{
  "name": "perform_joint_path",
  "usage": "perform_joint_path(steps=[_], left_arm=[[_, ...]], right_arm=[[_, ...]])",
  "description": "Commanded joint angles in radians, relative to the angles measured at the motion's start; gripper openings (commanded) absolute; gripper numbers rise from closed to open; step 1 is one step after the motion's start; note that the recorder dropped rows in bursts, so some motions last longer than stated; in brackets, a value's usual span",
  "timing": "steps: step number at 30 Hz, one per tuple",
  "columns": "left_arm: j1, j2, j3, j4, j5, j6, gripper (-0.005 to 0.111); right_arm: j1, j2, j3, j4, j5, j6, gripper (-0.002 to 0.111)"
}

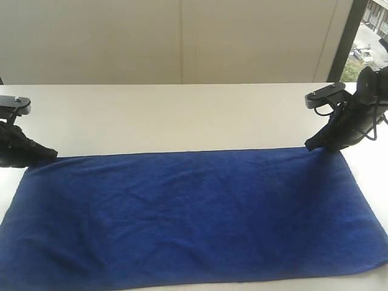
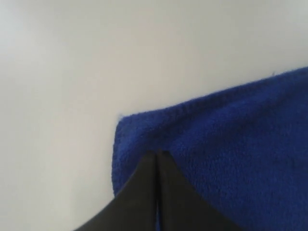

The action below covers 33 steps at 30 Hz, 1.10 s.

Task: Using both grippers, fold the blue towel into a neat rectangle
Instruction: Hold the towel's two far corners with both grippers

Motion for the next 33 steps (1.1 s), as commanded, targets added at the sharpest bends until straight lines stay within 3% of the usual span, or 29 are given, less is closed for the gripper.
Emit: perform_joint_path(steps=[1,10,33], left_arm=[[0.001,-0.017,-0.035,-0.005,0.009,-0.006,0.0],[0.001,0.063,-0.065,-0.005,0.024,-0.006,0.0],[0.001,0.132,-0.069,0.002,-0.086,0.001,0.0]], right_arm=[[-0.011,0.02,0.005,-0.02,0.019,0.006,0.0],[-0.011,0.02,0.005,-0.02,0.019,0.006,0.0],[-0.011,0.02,0.005,-0.051,0.017,0.006,0.0]])
